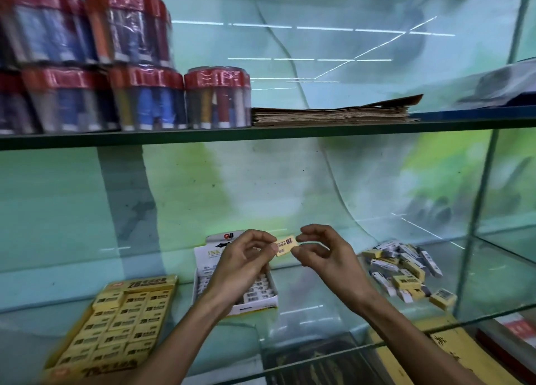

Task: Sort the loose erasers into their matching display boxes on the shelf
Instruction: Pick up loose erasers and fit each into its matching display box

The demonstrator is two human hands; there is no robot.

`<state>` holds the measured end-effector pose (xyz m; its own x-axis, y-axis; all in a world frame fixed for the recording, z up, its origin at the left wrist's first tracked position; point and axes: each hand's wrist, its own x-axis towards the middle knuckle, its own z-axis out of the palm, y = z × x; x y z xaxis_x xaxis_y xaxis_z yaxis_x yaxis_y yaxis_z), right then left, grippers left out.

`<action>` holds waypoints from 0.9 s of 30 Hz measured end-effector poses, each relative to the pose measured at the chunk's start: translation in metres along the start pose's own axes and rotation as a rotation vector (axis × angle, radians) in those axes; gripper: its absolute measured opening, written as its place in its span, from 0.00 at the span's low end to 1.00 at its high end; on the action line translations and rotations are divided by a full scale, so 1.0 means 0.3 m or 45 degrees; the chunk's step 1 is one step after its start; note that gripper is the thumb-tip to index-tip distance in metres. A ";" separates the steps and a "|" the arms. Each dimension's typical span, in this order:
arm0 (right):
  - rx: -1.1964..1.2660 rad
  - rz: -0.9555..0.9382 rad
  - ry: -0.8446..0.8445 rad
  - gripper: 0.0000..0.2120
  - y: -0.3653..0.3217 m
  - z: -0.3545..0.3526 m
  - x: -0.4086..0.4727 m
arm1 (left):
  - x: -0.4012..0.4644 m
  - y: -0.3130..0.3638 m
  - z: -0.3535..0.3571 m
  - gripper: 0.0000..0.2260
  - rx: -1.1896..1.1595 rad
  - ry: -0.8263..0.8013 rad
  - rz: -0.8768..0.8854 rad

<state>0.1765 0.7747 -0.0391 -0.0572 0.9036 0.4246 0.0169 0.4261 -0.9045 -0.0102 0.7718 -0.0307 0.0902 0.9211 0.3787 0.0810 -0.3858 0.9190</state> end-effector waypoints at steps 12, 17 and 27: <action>0.521 0.401 -0.047 0.05 -0.029 0.090 0.012 | -0.043 0.006 -0.103 0.03 0.403 0.052 0.187; -0.154 0.094 -0.174 0.13 -0.038 0.084 0.005 | -0.052 0.013 -0.163 0.09 0.784 -0.019 0.455; -0.048 0.126 -0.350 0.16 -0.068 0.197 0.007 | -0.083 0.025 -0.247 0.11 1.220 -0.147 0.710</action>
<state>0.1170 0.7654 -0.0222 -0.3213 0.8972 0.3029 0.0724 0.3422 -0.9368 -0.0854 0.7498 -0.0251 0.4404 0.6153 0.6538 0.7284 -0.6706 0.1405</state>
